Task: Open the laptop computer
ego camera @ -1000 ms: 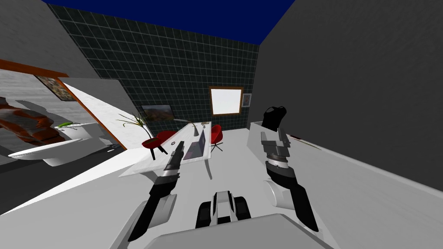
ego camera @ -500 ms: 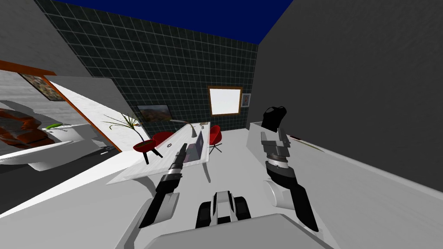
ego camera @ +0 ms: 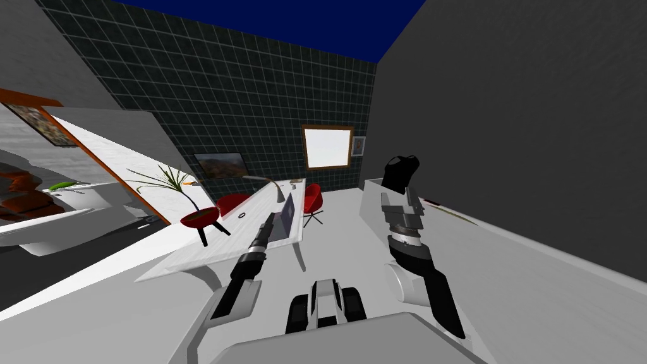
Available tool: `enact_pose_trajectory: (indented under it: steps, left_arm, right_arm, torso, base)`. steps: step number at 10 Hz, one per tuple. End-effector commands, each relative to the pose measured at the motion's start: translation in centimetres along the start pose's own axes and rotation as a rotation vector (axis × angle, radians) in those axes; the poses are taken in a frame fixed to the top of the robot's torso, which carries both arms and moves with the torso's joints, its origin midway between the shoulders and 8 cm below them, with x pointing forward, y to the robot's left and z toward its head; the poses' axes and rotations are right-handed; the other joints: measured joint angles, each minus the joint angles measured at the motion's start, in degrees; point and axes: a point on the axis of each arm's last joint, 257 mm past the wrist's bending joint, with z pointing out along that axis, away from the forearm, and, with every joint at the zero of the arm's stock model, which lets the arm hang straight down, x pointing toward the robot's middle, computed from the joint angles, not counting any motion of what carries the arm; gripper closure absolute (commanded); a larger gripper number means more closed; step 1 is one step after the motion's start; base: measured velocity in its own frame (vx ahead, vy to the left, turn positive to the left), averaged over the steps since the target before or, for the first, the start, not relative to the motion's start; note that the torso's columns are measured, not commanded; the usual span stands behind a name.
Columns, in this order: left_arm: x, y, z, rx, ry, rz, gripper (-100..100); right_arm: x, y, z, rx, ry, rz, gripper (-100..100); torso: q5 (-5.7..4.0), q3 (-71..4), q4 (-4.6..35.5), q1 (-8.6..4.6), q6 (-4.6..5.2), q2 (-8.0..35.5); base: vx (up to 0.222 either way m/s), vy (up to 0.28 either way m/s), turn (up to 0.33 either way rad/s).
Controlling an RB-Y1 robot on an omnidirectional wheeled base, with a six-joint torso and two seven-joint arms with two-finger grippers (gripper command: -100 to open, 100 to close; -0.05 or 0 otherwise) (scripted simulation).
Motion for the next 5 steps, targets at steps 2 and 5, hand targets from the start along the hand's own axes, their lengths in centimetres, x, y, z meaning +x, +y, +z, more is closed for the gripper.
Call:
enact_pose_trajectory:
  steps: [2,5]
  left_arm:
    - [0.6,3.4,0.2,-0.097,0.031,0.029,-100]
    - [1.0,6.0,0.2,-0.168,0.052,0.051,-100]
  right_arm:
    - [0.0,0.0,0.0,0.000,0.000,0.000,0]
    - [0.0,0.0,0.0,0.000,0.000,0.000,0]
  torso:
    - [0.00,0.0,0.0,0.03,0.00,0.0]
    - [-0.01,0.0,0.0,-0.02,0.00,0.0]
  base:
    - [0.076,-0.022,-0.021]
    - [0.065,-0.031,-0.019]
